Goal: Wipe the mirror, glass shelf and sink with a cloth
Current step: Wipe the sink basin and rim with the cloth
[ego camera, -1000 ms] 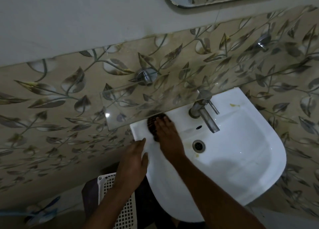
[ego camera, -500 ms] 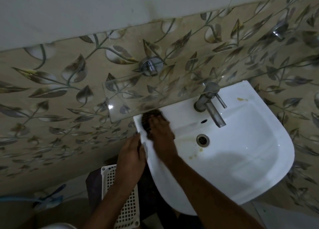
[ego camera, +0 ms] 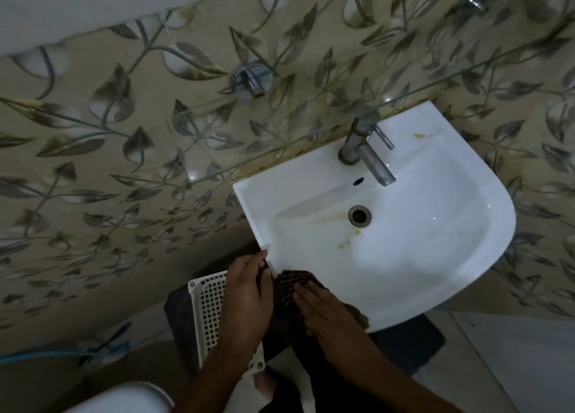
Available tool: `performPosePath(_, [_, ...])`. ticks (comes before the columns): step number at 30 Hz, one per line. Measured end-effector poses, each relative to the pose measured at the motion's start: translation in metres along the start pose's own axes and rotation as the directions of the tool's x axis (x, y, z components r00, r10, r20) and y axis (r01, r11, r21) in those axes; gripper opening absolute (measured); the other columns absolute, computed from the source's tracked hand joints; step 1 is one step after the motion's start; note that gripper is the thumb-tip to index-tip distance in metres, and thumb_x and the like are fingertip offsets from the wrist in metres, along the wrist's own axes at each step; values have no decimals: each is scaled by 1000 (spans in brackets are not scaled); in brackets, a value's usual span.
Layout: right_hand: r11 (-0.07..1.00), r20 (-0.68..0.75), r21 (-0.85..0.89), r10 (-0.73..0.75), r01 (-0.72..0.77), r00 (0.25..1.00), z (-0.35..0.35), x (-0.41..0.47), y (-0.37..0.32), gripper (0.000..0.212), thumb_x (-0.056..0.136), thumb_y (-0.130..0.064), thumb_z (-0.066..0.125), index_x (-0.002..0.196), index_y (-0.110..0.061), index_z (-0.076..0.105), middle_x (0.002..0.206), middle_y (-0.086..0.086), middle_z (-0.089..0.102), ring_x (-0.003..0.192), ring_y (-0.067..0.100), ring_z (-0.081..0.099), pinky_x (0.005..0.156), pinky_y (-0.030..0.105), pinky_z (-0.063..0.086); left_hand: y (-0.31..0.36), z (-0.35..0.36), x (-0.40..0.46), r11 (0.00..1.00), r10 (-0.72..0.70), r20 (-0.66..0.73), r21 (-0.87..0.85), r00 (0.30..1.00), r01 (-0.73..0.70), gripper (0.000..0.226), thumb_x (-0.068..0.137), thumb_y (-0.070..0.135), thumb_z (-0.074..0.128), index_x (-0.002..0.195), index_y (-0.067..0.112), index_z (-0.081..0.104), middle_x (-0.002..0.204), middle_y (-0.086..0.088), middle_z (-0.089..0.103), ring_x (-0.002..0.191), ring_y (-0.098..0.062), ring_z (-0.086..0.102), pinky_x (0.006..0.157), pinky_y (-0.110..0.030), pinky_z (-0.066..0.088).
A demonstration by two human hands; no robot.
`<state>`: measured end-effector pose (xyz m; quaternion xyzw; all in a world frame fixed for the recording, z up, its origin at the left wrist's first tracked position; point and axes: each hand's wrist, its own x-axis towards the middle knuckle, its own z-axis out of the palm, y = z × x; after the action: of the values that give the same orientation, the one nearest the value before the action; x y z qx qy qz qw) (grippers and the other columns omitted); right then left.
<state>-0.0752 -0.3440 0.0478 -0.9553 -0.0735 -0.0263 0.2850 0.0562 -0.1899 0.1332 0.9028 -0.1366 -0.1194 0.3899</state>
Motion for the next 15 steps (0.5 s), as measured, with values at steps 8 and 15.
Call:
performPosePath(8, [973, -82, 77, 226, -220, 971, 4, 133, -18, 63, 97, -19, 48, 154, -4, 24, 163, 12, 17, 150, 31, 17, 122, 44, 19, -2, -3, -17, 996, 14, -26, 84, 1000, -12, 31, 101, 15, 49, 129, 12, 62, 121, -6, 61, 116, -23, 55, 103, -22, 34])
performPosePath(15, [942, -52, 221, 270, -253, 961, 1, 77, -12, 61, 101, -23, 49, 154, -6, 23, 162, 14, 22, 145, 30, 29, 118, 45, 28, 18, 20, -5, 962, 184, 54, 193, 981, -191, 40, 99, 20, 53, 138, 8, 54, 139, -12, 52, 127, -30, 48, 110, -38, 38])
